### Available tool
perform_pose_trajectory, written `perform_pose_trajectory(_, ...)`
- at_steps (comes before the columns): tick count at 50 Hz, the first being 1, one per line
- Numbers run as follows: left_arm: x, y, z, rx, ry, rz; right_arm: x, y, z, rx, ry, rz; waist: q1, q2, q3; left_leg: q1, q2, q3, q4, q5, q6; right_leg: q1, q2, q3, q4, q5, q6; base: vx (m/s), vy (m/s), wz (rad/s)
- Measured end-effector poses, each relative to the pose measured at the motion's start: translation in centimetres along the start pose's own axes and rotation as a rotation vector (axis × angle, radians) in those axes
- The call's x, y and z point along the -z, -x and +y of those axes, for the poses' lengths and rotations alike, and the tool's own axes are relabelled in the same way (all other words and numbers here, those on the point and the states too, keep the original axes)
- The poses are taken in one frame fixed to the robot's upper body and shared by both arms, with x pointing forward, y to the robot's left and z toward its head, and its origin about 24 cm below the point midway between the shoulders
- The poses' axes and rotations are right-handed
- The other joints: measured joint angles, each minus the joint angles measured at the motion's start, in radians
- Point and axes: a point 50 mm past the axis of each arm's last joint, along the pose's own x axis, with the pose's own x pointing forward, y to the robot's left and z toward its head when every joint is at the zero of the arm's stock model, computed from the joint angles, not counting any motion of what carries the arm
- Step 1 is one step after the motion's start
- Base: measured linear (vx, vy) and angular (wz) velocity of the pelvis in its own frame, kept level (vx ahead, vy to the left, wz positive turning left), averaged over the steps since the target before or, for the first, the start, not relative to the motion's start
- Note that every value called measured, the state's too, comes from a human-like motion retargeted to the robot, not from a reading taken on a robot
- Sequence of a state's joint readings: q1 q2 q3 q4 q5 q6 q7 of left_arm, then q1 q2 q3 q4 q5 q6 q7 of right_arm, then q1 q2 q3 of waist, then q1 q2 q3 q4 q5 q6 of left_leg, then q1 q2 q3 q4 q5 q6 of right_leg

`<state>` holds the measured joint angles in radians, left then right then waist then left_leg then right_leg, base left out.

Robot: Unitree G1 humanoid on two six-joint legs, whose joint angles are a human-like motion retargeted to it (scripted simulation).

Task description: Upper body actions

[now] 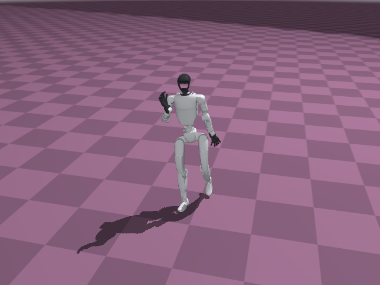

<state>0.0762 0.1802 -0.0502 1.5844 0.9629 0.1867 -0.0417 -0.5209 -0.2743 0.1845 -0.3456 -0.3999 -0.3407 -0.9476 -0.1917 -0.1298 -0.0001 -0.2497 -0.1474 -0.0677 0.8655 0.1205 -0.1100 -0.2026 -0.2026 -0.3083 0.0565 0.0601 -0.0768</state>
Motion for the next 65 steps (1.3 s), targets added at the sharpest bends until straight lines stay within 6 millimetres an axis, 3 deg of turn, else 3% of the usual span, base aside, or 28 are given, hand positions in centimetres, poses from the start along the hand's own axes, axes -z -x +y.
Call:
perform_pose_trajectory(2, -0.5, 0.0, -0.1, -0.009, 0.024, -0.02, -0.7, -0.7, 0.1, 0.051, -0.03, -0.045, 0.0, 0.003, -0.001, -0.028, 0.014, 0.027, -0.034, -0.054, 0.032, 0.013, 0.009, -0.015, -0.001, -0.013, -0.006, 0.21, -0.11, 0.22)
perform_pose_trajectory(5, -1.1, 0.1, -0.3, -0.024, 0.061, -0.054, -1.7, -1.6, 0.6, 0.135, -0.073, -0.1, 0.03, 0.015, 0.008, -0.04, -0.03, -0.035, -0.204, -0.107, 0.034, 0.032, 0.046, -0.009, -0.001, -0.029, -0.02, 0.25, -0.1, -0.29)
perform_pose_trajectory(8, -1.1, 0.0, -0.7, -0.028, 0.068, -0.053, -2.1, -2.2, 1.5, 0.216, -0.103, -0.122, 0.075, 0.045, 0.024, -0.011, -0.024, -0.111, -0.464, -0.054, 0.061, 0.061, 0.112, 0.011, 0.0, -0.046, -0.035, 0.26, -0.09, -0.64)
perform_pose_trajectory(10, -1.1, 0.1, -0.9, -0.024, 0.062, -0.046, -1.8, -2.3, 2.3, 0.261, -0.124, -0.101, 0.092, 0.049, 0.025, 0.041, -0.071, -0.226, -0.554, -0.069, 0.091, 0.076, 0.131, 0.022, -0.005, -0.052, -0.037, 0.22, -0.04, -0.24)
perform_pose_trajectory(12, -1.1, 0.1, -0.8, -0.006, 0.057, -0.031, -0.1, -1.9, 4.0, 0.285, -0.139, -0.021, 0.059, 0.046, 0.019, 0.053, -0.004, -0.094, -0.506, -0.171, 0.082, 0.091, 0.129, -0.005, -0.007, -0.062, -0.031, 0.26, -0.02, 0.22)
perform_pose_trajectory(15, -0.9, 0.1, -1.4, 0.042, 0.056, -0.021, 3.8, 0.6, 6.5, 0.154, -0.025, 0.169, 0.087, 0.043, 0.007, 0.1, 0.024, 0.021, -0.607, -0.162, 0.157, 0.101, 0.151, 0.03, -0.006, -0.06, -0.03, 0.23, -0.02, -0.78)
perform_pose_trajectory(17, -0.8, 0.1, -1.5, 0.061, 0.067, -0.02, 7.1, 3.4, 8.6, -0.11, 0.166, 0.317, 0.179, 0.037, 0.004, 0.132, 0.033, 0.11, -0.654, -0.16, 0.176, 0.089, 0.18, 0.122, 0.01, -0.049, -0.032, 0.22, 0.02, -1.98)
perform_pose_trajectory(20, -0.6, 0.1, -1.0, 0.053, 0.064, -0.003, 12.3, 10.7, 10.7, -0.827, 0.537, 0.657, 0.258, 0.029, -0.004, 0.148, 0.042, 0.199, -0.689, -0.153, 0.195, 0.074, 0.193, 0.196, 0.042, -0.042, -0.028, 0.16, 0.05, -1.35)
perform_pose_trajectory(22, -0.6, 0.2, -0.1, 0.018, 0.042, 0.006, 14.6, 16.3, 8.7, -1.538, 0.725, 1.035, 0.299, 0.028, -0.005, 0.162, 0.044, 0.222, -0.708, -0.154, 0.202, 0.065, 0.201, 0.219, 0.067, -0.04, -0.027, 0.14, 0.1, -0.54)
perform_pose_trajectory(23, -0.7, 0.2, 0.5, -0.002, 0.029, 0.007, 14.8, 17.7, 7.1, -1.775, 0.766, 1.217, 0.301, 0.029, -0.003, 0.167, 0.04, 0.202, -0.712, -0.156, 0.203, 0.065, 0.2, 0.209, 0.074, -0.041, -0.026, 0.09, 0.08, 0.24)
perform_pose_trajectory(25, -1.1, 0.3, 1.0, -0.038, 0.016, 0.001, 14.3, 19.6, 6.0, -2.0, 0.7, 1.338, 0.287, 0.037, -0.002, 0.175, 0.038, 0.168, -0.716, -0.159, 0.205, 0.073, 0.193, 0.176, 0.078, -0.043, -0.023, 0.08, 0.07, 1.4)
perform_pose_trajectory(27, -1.1, 0.3, 1.6, -0.071, 0.025, -0.006, 14.4, 19.9, 5.9, -2.006, 0.676, 1.259, 0.146, 0.045, -0.011, 0.19, 0.04, 0.023, -0.722, -0.163, 0.18, 0.095, 0.152, 0.026, 0.078, -0.061, -0.009, 0.07, 0.07, 2.76)
perform_pose_trajectory(31, -0.9, 0.3, 1.4, -0.051, 0.129, -0.011, 14.8, 19.7, 5.6, -1.837, 0.82, 1.107, 0.134, 0.049, -0.012, 0.185, 0.037, 0.021, -0.712, -0.163, 0.18, 0.1, 0.146, 0.022, 0.083, -0.052, 0.002, 0.08, 0.08, 0.33)
perform_pose_trajectory(35, -0.8, 0.2, 0.7, 0.003, 0.201, -0.021, 15.2, 18.9, 5.3, -1.693, 0.856, 1.096, 0.146, 0.052, -0.015, 0.188, 0.033, 0.029, -0.709, -0.169, 0.184, 0.095, 0.144, 0.043, 0.086, -0.038, 0.014, 0.05, 0.08, -0.22)
perform_pose_trajectory(42, -0.4, 0.1, 0.5, -0.002, 0.205, -0.016, 15.3, 17.4, 4.2, -1.472, 0.642, 1.041, 0.139, 0.048, -0.012, 0.192, 0.03, 0.042, -0.714, -0.179, 0.199, 0.084, 0.138, 0.061, 0.091, -0.015, 0.036, 0.02, 0.08, -0.1)
perform_pose_trajectory(47, -0.6, 0.1, 0.8, -0.019, 0.156, -0.027, 14.5, 17.7, 0.9, -1.279, 0.53, 0.965, 0.134, 0.041, 0.0, 0.196, 0.026, 0.056, -0.727, -0.189, 0.22, 0.064, 0.136, 0.083, 0.106, -0.001, 0.048, -0.04, 0.07, -0.22)
perform_pose_trajectory(50, -0.9, 0.1, 1.1, -0.031, 0.137, -0.042, 13.0, 19.7, -1.7, -1.194, 0.474, 0.953, 0.127, 0.036, 0.011, 0.195, 0.025, 0.074, -0.738, -0.193, 0.231, 0.042, 0.136, 0.102, 0.12, 0.013, 0.053, -0.1, 0.06, -0.35)
perform_pose_trajectory(56, -1.4, 0.3, 1.9, -0.049, 0.105, -0.063, 7.9, 27.6, -7.7, -1.149, 0.386, 1.203, 0.109, 0.034, 0.035, 0.178, 0.02, 0.117, -0.761, -0.19, 0.247, -0.002, 0.141, 0.163, 0.122, 0.051, 0.087, -0.15, 0.07, -0.48)
perform_pose_trajectory(60, -1.6, 0.5, 3.2, -0.08, 0.065, -0.074, 3.3, 32.6, -11.3, -1.182, 0.33, 1.435, 0.089, 0.038, 0.048, 0.168, 0.021, 0.151, -0.788, -0.181, 0.261, -0.01, 0.152, 0.189, 0.103, -0.013, 0.108, -0.21, 0.04, -0.44)
perform_pose_trajectory(65, -1.7, 0.8, 5.2, -0.14, 0.049, -0.074, -0.9, 36.0, -14.3, -1.211, 0.356, 1.61, 0.083, 0.038, 0.048, 0.139, 0.034, 0.177, -0.798, -0.168, 0.266, 0.013, 0.155, 0.138, 0.135, -0.103, 0.099, -0.3, -0.03, -0.37)
